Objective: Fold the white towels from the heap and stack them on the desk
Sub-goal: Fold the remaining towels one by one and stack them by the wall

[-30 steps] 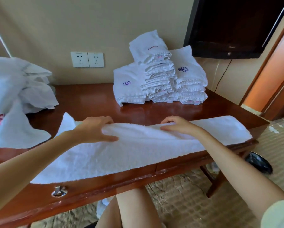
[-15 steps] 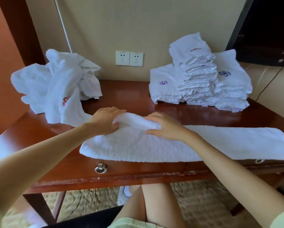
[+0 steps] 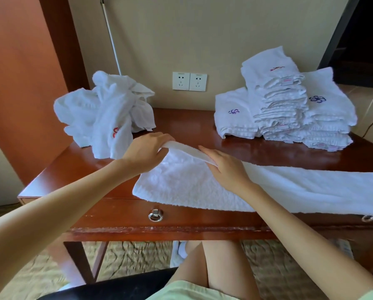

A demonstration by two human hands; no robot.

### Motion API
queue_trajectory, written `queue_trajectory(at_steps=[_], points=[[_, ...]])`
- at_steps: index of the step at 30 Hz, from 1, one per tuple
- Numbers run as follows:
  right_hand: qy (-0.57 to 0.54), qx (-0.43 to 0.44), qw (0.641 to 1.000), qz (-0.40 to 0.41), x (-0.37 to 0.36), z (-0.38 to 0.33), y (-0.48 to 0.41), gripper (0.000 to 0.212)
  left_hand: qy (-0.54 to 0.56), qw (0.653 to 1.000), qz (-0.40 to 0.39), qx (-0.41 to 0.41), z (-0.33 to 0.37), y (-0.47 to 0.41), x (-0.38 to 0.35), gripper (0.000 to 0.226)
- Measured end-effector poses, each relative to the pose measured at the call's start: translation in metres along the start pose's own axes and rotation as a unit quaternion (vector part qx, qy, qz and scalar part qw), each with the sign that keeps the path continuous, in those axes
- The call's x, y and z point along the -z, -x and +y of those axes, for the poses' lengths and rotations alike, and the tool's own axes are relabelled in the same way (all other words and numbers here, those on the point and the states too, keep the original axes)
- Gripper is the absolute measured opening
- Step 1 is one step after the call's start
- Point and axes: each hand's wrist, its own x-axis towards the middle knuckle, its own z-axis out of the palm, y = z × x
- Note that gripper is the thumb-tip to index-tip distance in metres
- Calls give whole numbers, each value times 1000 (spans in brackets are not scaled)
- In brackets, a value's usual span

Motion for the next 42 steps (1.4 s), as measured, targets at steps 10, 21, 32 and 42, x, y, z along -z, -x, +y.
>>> queue_trajectory(at_steps=[10, 21, 32, 42], points=[[74, 82, 969, -219, 3, -24, 53, 52, -60, 987, -113, -98, -4, 96, 0, 65], [59, 63, 966, -243, 7, -33, 65, 53, -8, 991, -72, -110, -5, 113, -8, 64], [-18, 16, 968, -251, 0, -40, 49, 61, -18, 986, -146, -84, -11, 115, -11, 81], [-31, -24, 966, -254, -11, -38, 9, 53, 50, 995, -74, -48, -12, 76, 4, 48]])
